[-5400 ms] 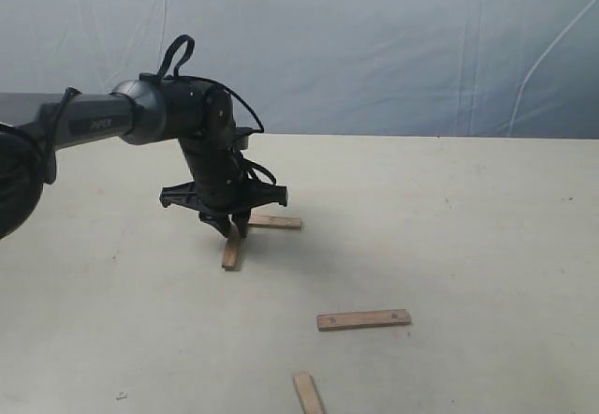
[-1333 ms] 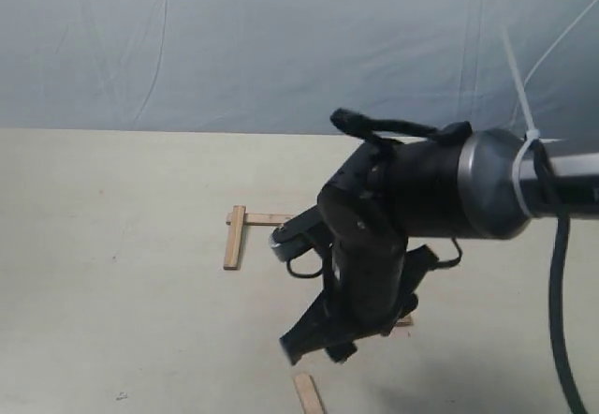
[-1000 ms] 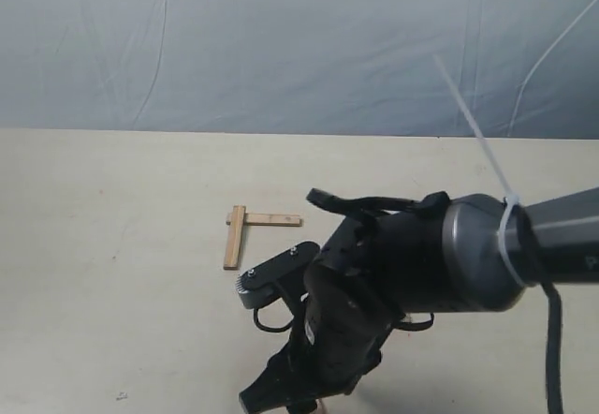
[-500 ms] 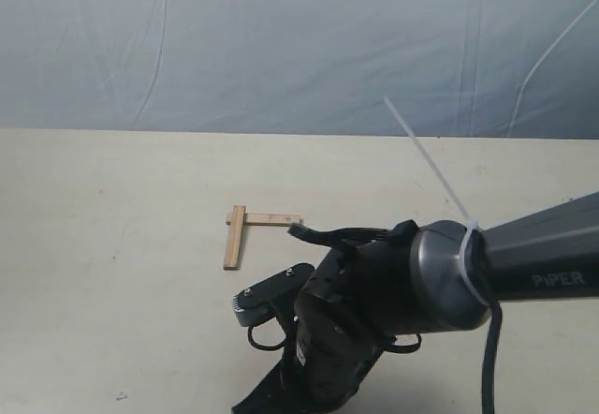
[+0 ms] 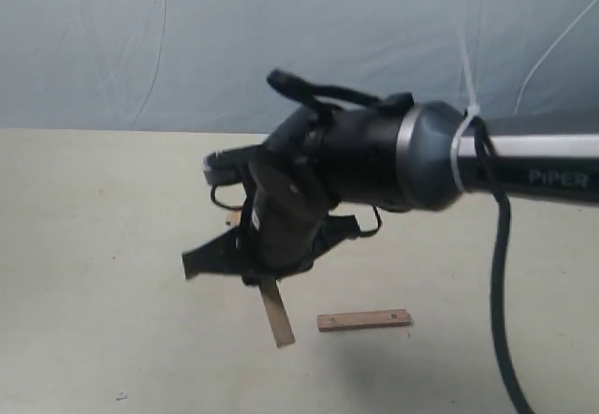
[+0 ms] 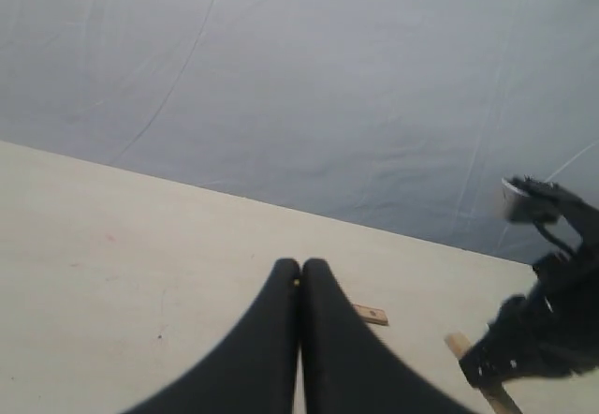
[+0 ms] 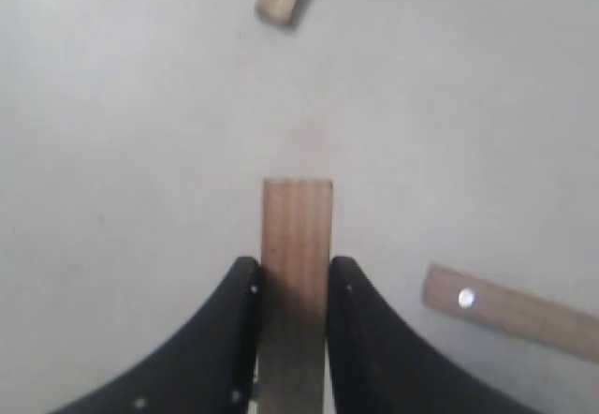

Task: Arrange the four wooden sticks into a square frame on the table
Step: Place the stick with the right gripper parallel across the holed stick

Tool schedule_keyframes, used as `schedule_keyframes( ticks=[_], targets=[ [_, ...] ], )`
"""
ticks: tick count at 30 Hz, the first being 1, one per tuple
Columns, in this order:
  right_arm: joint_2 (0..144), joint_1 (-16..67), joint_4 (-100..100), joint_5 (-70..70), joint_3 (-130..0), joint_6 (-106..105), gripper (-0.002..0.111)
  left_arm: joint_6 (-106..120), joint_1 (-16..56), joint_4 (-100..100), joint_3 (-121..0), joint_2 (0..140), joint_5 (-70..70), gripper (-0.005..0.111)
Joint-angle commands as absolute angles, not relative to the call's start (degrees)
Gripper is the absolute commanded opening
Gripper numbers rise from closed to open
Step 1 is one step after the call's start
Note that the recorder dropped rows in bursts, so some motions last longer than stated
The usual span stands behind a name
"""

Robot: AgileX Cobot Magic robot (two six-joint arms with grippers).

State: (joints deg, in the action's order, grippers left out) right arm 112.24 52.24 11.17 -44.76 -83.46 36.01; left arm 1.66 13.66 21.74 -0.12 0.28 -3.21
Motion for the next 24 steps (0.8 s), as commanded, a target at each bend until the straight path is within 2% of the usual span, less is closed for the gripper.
schedule_keyframes(
  ticks=[1, 11, 24],
  targets=[
    [117.7, 47.2, 10.6, -50.7, -93.5, 38.0, 0.000, 1.4, 13.6, 22.1, 0.0, 0.0, -3.9, 0.000],
    [129.8, 40.3, 8.4, -49.1, -104.9, 41.0, 0.000, 1.2, 13.6, 22.4, 0.0, 0.0, -4.0, 0.000],
    [140.2, 39.4, 8.5, -52.6, -117.2, 40.7, 0.000, 0.9, 13.6, 22.5, 0.0, 0.0, -3.9, 0.000]
  ],
)
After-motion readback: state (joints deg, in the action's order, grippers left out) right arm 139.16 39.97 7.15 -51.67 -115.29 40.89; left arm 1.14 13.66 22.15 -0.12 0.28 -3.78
